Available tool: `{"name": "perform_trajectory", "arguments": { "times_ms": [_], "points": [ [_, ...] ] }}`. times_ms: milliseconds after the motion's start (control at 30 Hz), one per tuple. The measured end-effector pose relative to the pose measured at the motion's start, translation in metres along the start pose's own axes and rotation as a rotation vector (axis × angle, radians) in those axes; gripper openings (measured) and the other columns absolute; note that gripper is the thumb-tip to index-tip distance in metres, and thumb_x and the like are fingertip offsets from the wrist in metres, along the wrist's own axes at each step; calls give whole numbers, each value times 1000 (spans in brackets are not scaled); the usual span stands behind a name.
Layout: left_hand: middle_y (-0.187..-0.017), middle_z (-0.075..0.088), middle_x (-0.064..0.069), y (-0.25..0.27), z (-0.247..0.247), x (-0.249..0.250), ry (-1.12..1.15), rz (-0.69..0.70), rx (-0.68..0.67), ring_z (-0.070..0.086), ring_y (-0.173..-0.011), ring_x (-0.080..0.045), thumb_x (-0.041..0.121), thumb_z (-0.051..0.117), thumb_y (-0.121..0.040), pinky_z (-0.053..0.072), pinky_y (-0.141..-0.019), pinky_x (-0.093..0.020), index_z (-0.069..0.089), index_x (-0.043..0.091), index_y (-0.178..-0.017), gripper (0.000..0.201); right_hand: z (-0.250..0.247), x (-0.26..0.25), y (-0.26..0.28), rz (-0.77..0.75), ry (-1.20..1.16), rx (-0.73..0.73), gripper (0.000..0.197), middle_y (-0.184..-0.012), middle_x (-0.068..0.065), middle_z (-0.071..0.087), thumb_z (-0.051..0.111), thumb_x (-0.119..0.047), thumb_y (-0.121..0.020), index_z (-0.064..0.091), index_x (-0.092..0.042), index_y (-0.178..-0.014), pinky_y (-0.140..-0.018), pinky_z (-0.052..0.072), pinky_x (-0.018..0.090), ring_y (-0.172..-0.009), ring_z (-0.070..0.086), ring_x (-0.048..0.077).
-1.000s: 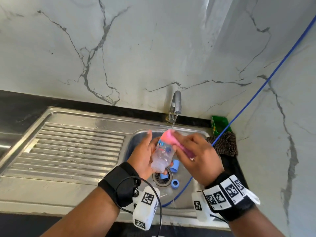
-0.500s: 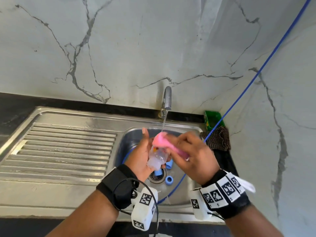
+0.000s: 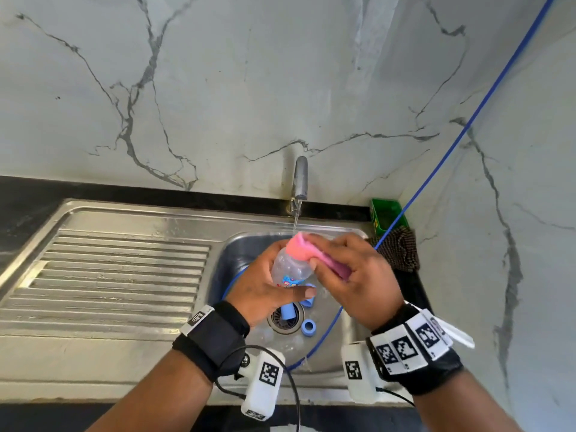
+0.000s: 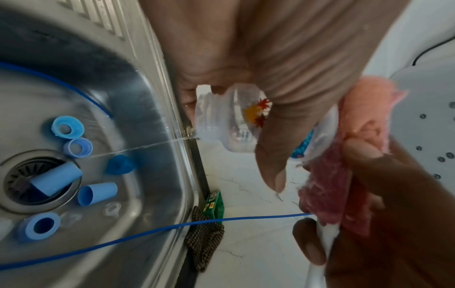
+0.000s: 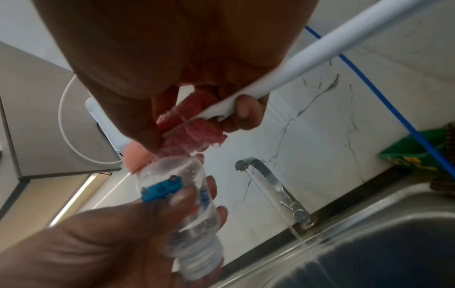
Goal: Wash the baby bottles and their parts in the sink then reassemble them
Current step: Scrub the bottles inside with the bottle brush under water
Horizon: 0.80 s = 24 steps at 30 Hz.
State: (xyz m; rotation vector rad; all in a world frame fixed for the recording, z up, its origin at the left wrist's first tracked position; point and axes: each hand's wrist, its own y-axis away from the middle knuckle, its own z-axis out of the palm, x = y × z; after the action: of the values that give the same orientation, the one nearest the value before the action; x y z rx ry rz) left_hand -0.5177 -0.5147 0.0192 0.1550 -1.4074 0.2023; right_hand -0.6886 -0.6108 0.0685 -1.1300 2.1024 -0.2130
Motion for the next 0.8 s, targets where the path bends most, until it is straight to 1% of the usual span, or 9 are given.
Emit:
{"name": "perform_trajectory", "arguments": {
  "times_ms": [100,300,367,433,500,567,667,733,800],
  "points": [
    [-110,69,-7,-3,-1,1,-27,33,-4,67,-102,-17,-15,85,-65,56,-84,-29,58,7,-124,69,8,-4,10,-82,6,-58,40,-99,-10,55,65,-38,-89,66,-43,-129,-75,48,20,-91,54,9],
    [-115,70,-3,-7,-4,-5,-96,42,5,66,-108,-21,-2,88,-65,54,-94,-33,59,19,-125,69,6,5,10,-12,155,99,34,-98,-2,53,62,-41,-90,69,-41,-124,-71,54,40,-93,52,21],
    [-110,71,-4,-8,-3,-5,-72,46,22,68,-101,-21,-8,85,-65,56,-89,-36,59,14,-122,66,13,-7,11,-95,166,45,35,-99,-3,54,64,-43,-90,68,-42,-125,-62,55,38,-93,54,22],
    [-105,70,0,-8,-6,-3,-91,65,35,67,-97,-15,-15,83,-66,56,-85,-30,60,11,-118,63,11,-8,11,-93,177,50,32,-95,-7,55,64,-49,-89,71,-44,-120,-56,53,37,-92,54,19],
    [-109,71,4,-6,-9,-1,-141,85,29,67,-101,-12,-9,86,-67,55,-87,-25,59,18,-120,65,6,-5,5,-20,200,117,30,-91,-9,55,63,-52,-88,72,-46,-116,-56,53,38,-90,52,17],
    [-111,71,2,-6,-11,-2,-155,84,20,68,-104,-16,-5,87,-68,56,-89,-30,58,23,-121,67,9,-11,0,-21,240,130,31,-92,-9,55,61,-57,-89,73,-46,-115,-55,53,37,-91,52,17],
    [-104,70,-3,-6,-16,-3,-112,79,31,68,-94,-16,-15,81,-68,56,-80,-32,60,14,-117,61,19,-27,1,-136,214,55,33,-92,-8,56,61,-62,-90,76,-42,-111,-53,53,36,-90,55,19],
    [-106,70,1,-4,-21,-4,-138,79,28,67,-98,-14,-10,84,-67,57,-85,-32,61,19,-117,62,16,-21,2,-96,214,78,30,-89,-10,56,62,-61,-90,78,-41,-107,-54,52,36,-88,54,16],
    [-111,71,6,-2,-22,-6,-191,73,21,67,-105,-14,4,89,-67,55,-94,-34,59,26,-122,66,16,-16,-3,8,218,159,30,-88,-9,55,61,-58,-91,77,-41,-110,-58,52,37,-87,53,16]
  ]
}}
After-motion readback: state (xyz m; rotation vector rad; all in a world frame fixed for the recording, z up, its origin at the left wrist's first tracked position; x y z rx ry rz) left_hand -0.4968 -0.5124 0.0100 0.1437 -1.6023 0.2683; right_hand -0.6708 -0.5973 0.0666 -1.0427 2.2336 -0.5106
